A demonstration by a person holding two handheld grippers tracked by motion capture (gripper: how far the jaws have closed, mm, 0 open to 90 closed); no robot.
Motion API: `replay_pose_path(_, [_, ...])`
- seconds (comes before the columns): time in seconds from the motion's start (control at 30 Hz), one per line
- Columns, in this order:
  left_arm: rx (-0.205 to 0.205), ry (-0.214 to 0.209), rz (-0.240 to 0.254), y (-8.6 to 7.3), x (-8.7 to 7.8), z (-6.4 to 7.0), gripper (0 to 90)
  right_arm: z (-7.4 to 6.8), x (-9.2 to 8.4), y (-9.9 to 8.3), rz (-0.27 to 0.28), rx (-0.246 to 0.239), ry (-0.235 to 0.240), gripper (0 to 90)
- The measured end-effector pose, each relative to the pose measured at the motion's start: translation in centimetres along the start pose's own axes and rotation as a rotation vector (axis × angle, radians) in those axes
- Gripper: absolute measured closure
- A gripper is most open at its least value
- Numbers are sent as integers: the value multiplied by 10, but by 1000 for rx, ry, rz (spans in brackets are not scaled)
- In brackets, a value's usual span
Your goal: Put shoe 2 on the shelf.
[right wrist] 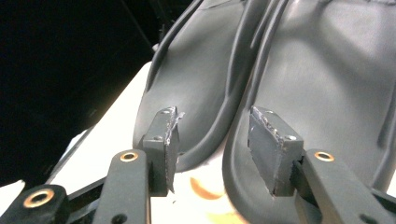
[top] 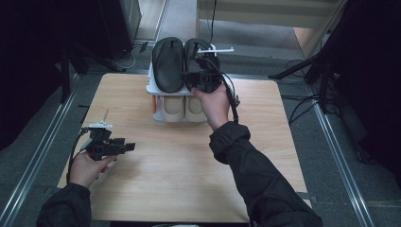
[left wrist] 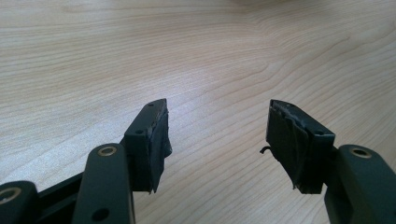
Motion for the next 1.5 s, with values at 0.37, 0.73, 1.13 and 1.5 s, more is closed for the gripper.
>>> replay_pose_path(0.37, [4,-2,2,0,0,1,397,-6,-20,-42,-14,-60,72,546])
replay_pose_path(0.73, [10,-2,7,1,1,3,398,0,-29,-92,-21,-89,106,552])
replay_pose_path(1.13, [17,-3,7,1,1,5,398,6,-28,-137,-30,-121,143,542])
replay_pose_path(1.5, [20,-4,1,1,2,6,398,20,-25,-165,-50,-105,162,537])
Point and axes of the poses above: each handheld gripper's, and its own axes: x roughly forward along the jaws, y roughly out of its top, z roughly to its right, the point moved 6 cm from there along x, roughly forward along the jaws, and after that the axes turned 10 degrees about -y, right-handed, at the moved point
